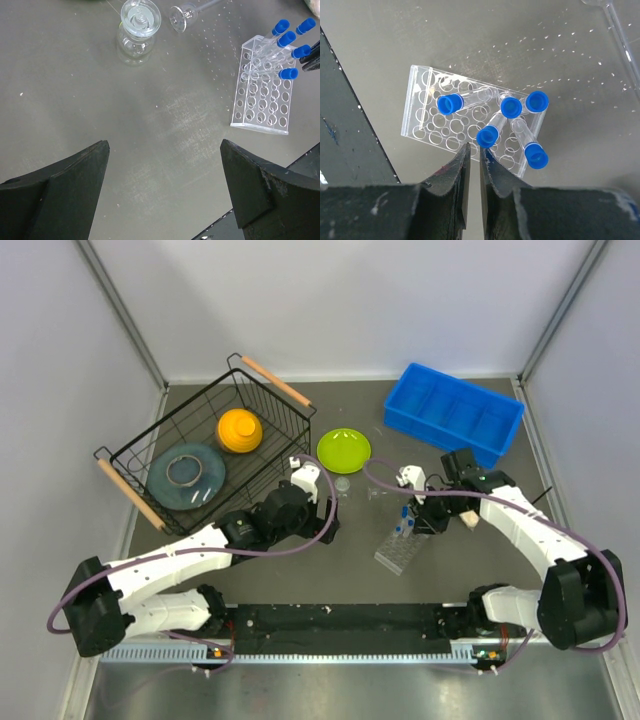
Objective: Organize the chemistry lab equipment
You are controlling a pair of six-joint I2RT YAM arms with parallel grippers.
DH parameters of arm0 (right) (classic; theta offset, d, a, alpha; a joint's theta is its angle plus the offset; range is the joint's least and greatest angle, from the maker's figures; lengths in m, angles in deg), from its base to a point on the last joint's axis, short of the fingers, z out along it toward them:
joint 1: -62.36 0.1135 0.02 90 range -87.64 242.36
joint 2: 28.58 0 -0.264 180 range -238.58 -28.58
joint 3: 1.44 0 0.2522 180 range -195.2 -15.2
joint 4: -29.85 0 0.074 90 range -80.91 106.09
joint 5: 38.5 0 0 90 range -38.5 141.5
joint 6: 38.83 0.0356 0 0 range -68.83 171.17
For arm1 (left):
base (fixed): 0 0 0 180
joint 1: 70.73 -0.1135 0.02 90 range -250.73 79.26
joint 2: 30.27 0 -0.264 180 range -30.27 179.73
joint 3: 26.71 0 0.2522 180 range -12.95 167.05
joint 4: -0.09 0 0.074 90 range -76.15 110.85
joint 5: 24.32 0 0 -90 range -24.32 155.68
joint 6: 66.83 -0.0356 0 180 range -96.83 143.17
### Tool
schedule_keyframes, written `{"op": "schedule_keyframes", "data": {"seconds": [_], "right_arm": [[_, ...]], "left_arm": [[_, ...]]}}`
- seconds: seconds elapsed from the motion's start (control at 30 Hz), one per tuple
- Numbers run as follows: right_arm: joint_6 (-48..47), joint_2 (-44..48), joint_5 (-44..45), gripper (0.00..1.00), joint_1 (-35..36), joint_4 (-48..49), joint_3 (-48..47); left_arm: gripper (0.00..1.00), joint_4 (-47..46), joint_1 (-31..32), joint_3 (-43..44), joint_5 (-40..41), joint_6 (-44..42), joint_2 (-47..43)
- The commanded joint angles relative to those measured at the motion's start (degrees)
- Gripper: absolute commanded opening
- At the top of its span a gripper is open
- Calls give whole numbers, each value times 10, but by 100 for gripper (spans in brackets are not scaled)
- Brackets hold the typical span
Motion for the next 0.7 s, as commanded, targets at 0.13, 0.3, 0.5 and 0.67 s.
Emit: {"op": "schedule_keyframes", "data": {"seconds": [0.13,0.3,0.5,0.67], "right_arm": [[-1,27,-12,13,9,19,-21],[-33,58,-13,15,0,-6,-14],[-45,119,-80,17,-94,-28,-19],[-37,159,-132,24,-141,-24,-20]], "left_arm": [[98,-16,-3,-4,-5,8,-14],[98,-9,-5,5,-6,3,-11],[98,-5,-11,23,-19,-3,-4],[99,-3,-12,43,-34,-4,10]]}}
